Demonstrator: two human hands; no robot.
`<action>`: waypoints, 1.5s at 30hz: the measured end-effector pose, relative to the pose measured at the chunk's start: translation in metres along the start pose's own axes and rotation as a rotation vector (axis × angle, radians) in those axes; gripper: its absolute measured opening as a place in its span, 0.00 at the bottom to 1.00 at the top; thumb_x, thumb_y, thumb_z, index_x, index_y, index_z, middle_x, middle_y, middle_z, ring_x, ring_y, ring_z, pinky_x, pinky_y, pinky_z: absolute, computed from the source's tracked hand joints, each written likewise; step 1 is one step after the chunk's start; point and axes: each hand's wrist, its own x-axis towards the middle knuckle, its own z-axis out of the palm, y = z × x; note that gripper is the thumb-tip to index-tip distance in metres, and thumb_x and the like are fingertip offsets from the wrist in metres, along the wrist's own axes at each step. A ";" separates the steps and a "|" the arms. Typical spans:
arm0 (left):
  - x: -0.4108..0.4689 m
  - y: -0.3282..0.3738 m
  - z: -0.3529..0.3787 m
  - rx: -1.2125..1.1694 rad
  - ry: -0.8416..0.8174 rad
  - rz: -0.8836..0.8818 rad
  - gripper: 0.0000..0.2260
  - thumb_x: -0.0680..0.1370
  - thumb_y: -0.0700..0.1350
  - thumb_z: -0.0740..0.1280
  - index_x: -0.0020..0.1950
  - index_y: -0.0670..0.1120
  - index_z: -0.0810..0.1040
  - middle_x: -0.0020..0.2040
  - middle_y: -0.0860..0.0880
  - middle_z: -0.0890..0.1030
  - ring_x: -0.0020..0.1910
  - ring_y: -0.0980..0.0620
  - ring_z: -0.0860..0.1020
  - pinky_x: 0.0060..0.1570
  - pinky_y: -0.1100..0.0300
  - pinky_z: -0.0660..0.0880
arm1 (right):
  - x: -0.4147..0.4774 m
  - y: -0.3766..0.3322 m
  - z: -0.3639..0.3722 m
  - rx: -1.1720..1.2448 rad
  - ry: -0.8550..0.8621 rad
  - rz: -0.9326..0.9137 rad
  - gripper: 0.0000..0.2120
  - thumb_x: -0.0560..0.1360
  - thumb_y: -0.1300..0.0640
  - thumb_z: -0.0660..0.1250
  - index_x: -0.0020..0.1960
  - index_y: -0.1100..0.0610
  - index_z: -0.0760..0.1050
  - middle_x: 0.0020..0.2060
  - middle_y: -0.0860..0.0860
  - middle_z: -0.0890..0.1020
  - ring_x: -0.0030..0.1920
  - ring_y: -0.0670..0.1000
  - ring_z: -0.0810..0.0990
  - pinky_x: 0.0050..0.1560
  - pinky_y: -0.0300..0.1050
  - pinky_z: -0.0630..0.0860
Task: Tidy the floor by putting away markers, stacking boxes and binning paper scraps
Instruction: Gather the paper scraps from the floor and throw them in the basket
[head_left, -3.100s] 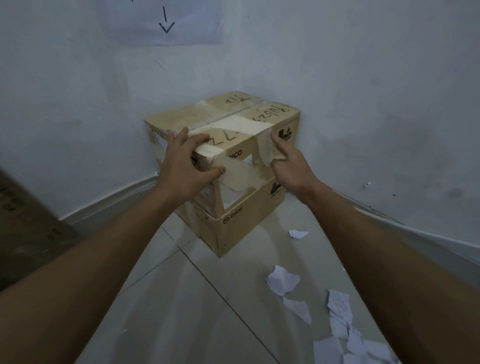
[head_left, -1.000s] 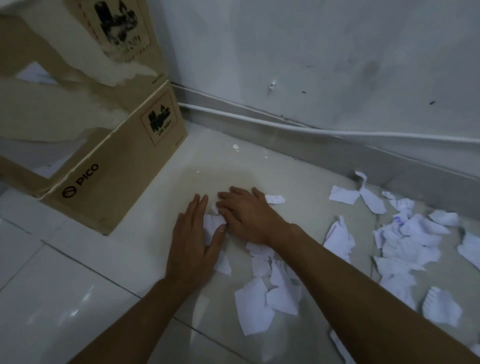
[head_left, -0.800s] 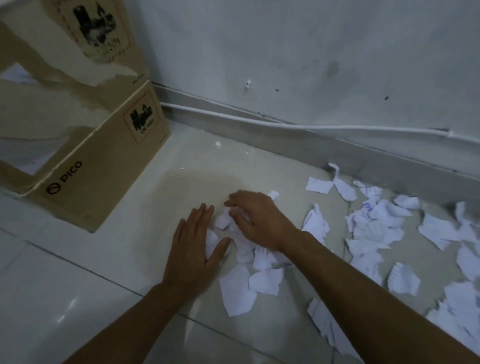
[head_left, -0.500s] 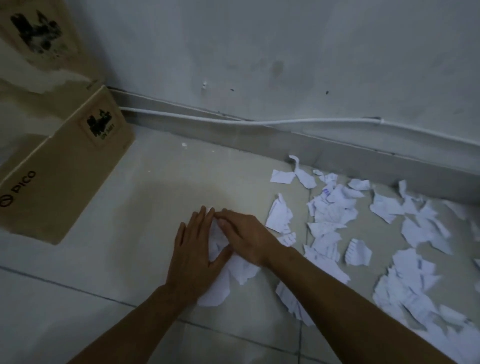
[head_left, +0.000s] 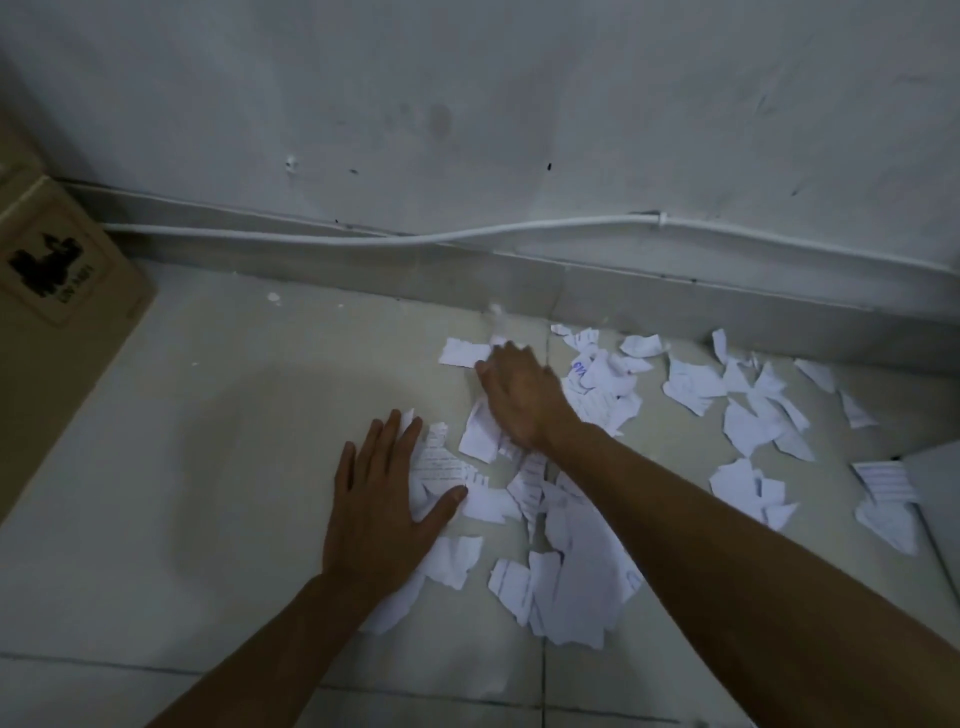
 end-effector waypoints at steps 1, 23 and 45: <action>0.000 0.000 0.000 -0.031 0.007 0.006 0.39 0.75 0.71 0.55 0.79 0.50 0.57 0.79 0.50 0.58 0.78 0.50 0.56 0.77 0.48 0.49 | -0.012 -0.006 0.005 0.056 0.013 -0.126 0.23 0.84 0.47 0.47 0.64 0.60 0.72 0.61 0.59 0.77 0.61 0.58 0.74 0.66 0.58 0.69; 0.018 -0.027 -0.024 -0.215 0.128 0.105 0.29 0.79 0.59 0.59 0.76 0.45 0.63 0.77 0.45 0.64 0.78 0.47 0.59 0.75 0.51 0.56 | -0.127 -0.013 0.085 -0.197 0.072 -0.435 0.57 0.66 0.19 0.55 0.81 0.56 0.48 0.80 0.57 0.46 0.80 0.59 0.42 0.74 0.71 0.48; -0.008 0.005 -0.027 -0.428 0.318 -0.157 0.15 0.82 0.54 0.56 0.41 0.46 0.70 0.35 0.50 0.73 0.38 0.49 0.73 0.40 0.55 0.70 | -0.078 -0.065 0.087 0.181 0.235 -0.440 0.10 0.75 0.56 0.65 0.49 0.62 0.79 0.41 0.58 0.82 0.39 0.60 0.83 0.37 0.55 0.82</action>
